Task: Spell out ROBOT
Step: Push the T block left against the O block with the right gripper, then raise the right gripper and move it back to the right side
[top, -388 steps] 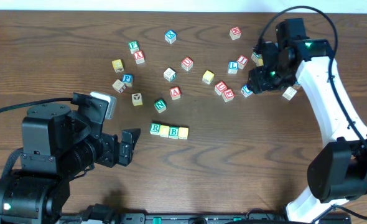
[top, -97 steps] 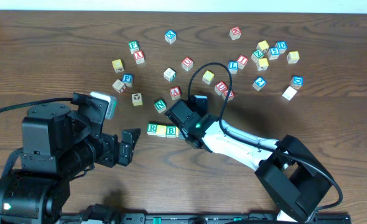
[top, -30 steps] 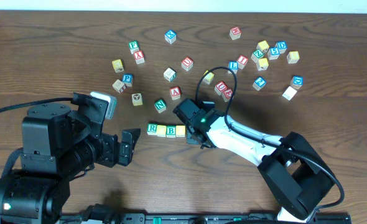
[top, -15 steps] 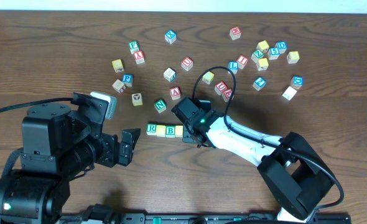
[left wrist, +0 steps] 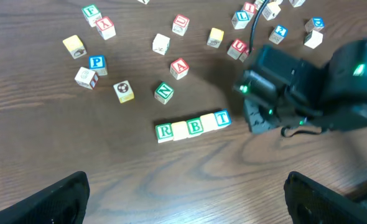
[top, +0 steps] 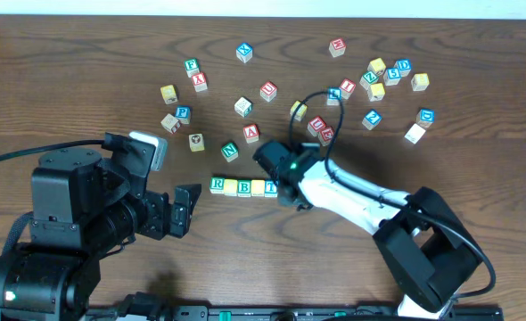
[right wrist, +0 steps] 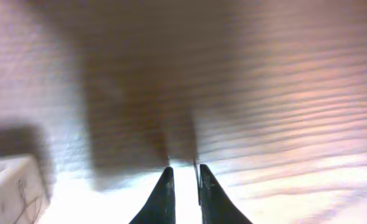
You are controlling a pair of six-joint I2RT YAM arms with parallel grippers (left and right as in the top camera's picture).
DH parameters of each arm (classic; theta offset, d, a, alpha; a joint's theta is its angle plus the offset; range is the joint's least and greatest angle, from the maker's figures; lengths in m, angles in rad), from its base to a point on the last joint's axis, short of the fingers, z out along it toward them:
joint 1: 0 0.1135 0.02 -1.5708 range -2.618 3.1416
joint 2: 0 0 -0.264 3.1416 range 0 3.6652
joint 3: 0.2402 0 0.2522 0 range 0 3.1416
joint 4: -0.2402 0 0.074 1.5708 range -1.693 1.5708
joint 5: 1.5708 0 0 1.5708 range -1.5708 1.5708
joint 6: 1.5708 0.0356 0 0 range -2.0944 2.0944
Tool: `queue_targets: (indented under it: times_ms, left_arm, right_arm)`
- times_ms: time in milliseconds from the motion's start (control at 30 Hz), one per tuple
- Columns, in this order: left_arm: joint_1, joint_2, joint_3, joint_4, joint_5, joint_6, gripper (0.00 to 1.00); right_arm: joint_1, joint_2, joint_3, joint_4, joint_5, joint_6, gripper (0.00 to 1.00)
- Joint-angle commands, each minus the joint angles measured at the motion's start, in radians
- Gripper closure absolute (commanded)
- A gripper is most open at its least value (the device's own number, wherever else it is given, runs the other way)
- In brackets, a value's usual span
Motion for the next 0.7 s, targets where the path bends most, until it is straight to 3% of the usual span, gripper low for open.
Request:
queue_targets:
  times_ms: [0,100,200,300,433,467,667]
  left_arm:
    - [0.006,-0.002,0.003,-0.003,0.012,0.006,0.02]
    - [0.006,-0.002,0.003,-0.003,0.012,0.006,0.02]
    - [0.006,-0.002,0.003,-0.003,0.013,0.006,0.02]
    - [0.006,-0.002,0.003,-0.003,0.012,0.006,0.02]
    - [0.006,-0.002,0.003,-0.003,0.012,0.006,0.02]
    - [0.006,-0.002,0.003,-0.003,0.012,0.006,0.02]
    - [0.006,-0.002,0.003,-0.003,0.012,0.006,0.02]
  right_arm:
    - [-0.018,-0.033,0.104,-0.054,0.103,-0.011,0.91]
    - [-0.019,-0.059,0.175,-0.106,0.116,-0.042,0.83]
    - [-0.019,-0.105,0.242,-0.148,0.116,-0.073,0.68]
    - [-0.019,-0.154,0.271,-0.172,0.116,-0.096,0.46]
    - [-0.019,-0.232,0.273,-0.173,0.115,-0.154,0.06]
    - [-0.019,-0.254,0.273,-0.173,0.115,-0.172,0.01]
    - [-0.019,-0.397,0.273,-0.173,0.116,-0.229,0.01]
